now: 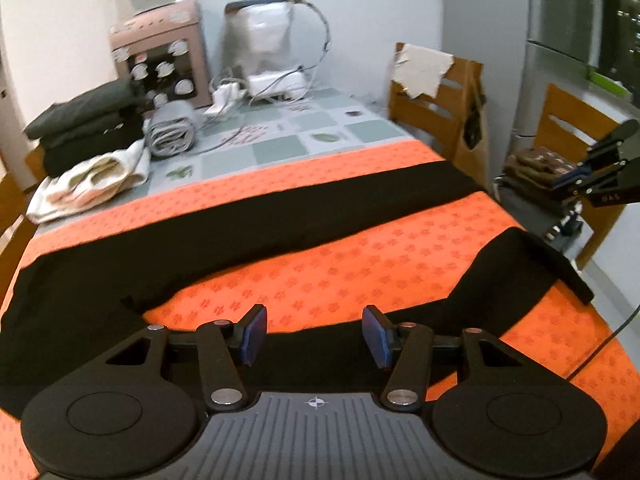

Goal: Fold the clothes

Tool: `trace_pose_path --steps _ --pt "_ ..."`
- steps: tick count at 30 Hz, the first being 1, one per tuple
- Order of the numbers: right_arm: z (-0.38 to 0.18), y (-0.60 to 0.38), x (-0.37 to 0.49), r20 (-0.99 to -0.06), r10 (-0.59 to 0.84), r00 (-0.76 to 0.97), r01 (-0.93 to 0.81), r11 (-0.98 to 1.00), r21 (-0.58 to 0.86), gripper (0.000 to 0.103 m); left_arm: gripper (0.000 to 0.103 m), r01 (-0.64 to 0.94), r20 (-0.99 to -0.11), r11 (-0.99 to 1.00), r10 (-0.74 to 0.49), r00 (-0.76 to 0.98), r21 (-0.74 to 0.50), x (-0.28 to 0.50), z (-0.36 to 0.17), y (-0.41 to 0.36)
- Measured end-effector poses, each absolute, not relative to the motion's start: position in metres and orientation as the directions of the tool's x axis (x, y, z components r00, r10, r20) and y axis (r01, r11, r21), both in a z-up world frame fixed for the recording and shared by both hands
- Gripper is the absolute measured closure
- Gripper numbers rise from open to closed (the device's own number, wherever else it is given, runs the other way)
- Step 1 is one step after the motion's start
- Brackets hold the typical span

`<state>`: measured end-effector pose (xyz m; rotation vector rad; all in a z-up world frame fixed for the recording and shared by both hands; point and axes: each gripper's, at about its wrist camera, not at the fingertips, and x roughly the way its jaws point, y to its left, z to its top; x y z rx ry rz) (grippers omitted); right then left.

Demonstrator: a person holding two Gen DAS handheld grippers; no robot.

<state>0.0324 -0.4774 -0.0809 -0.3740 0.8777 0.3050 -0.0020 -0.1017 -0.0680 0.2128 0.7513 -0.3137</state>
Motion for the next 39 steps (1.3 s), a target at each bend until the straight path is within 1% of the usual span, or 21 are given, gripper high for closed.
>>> trace_pose_path --steps 2,4,5,6,10,11,12,13,16,20,22,23,24,29,36,39 --pt "-0.081 -0.492 0.023 -0.784 0.13 0.607 -0.375 0.916 -0.139 0.087 0.047 0.35 -0.704 0.933 -0.194 0.683 0.082 -0.003 -0.07 -0.101" --pt "-0.081 -0.505 0.01 -0.772 0.173 0.611 -0.363 0.929 -0.079 0.079 0.047 0.348 -0.711 0.934 -0.189 0.677 0.084 -0.004 -0.072 -0.1" --pt "-0.082 -0.508 0.001 -0.767 0.2 0.61 -0.371 0.927 -0.054 0.071 0.047 0.349 -0.716 0.933 -0.188 0.673 0.083 -0.004 -0.073 -0.101" --pt "-0.084 -0.512 -0.008 -0.761 0.226 0.608 -0.38 0.924 -0.03 0.066 0.047 0.35 -0.719 0.933 -0.187 0.67 0.083 -0.005 -0.074 -0.101" --pt "-0.104 -0.506 -0.037 -0.781 0.283 0.557 -0.449 0.893 0.003 0.063 0.047 0.365 -0.729 0.927 -0.192 0.658 0.085 -0.006 -0.076 -0.105" --pt "-0.108 -0.5 -0.042 -0.78 0.302 0.548 -0.473 0.881 0.009 0.058 0.047 0.37 -0.731 0.925 -0.193 0.655 0.087 -0.006 -0.077 -0.107" --pt "-0.113 -0.493 -0.048 -0.78 0.32 0.538 -0.496 0.868 0.013 0.048 0.047 0.375 -0.732 0.923 -0.194 0.652 0.089 -0.006 -0.077 -0.108" --pt "-0.116 -0.489 -0.053 -0.776 0.331 0.537 -0.511 0.859 0.012 0.044 0.047 0.38 -0.733 0.92 -0.195 0.651 0.092 -0.006 -0.077 -0.109" --pt "-0.13 -0.475 -0.062 -0.785 0.35 0.512 -0.543 0.84 0.02 0.043 0.047 0.391 -0.735 0.915 -0.197 0.649 0.1 -0.006 -0.076 -0.112" --pt "-0.141 -0.465 -0.067 -0.785 0.327 0.526 -0.534 0.846 -0.006 0.046 0.047 0.394 -0.736 0.913 -0.194 0.648 0.107 -0.006 -0.074 -0.112" --pt "-0.142 -0.467 -0.066 -0.773 0.319 0.548 -0.509 0.861 -0.006 0.066 0.047 0.386 -0.738 0.916 -0.186 0.648 0.108 -0.006 -0.075 -0.11" --pt "-0.14 -0.472 -0.062 -0.773 0.311 0.553 -0.49 0.872 0.0 0.084 0.047 0.379 -0.739 0.919 -0.18 0.649 0.108 -0.007 -0.075 -0.109" --pt "-0.139 -0.476 -0.059 -0.772 0.303 0.558 -0.471 0.882 0.006 0.094 0.047 0.369 -0.741 0.924 -0.174 0.649 0.106 -0.006 -0.076 -0.107" --pt "-0.105 -0.496 -0.053 -0.761 0.29 0.58 -0.399 0.916 0.045 0.095 0.047 0.31 -0.738 0.946 -0.142 0.659 0.094 -0.006 -0.078 -0.098" --pt "-0.013 -0.53 -0.045 -0.744 0.248 0.62 -0.25 0.962 0.113 0.095 0.047 0.265 -0.736 0.96 -0.117 0.667 0.087 -0.004 -0.08 -0.088" --pt "0.009 -0.547 -0.04 -0.759 0.229 0.609 -0.177 0.973 0.151 0.095 0.047 0.26 -0.735 0.963 -0.126 0.666 0.07 -0.004 -0.078 -0.085"
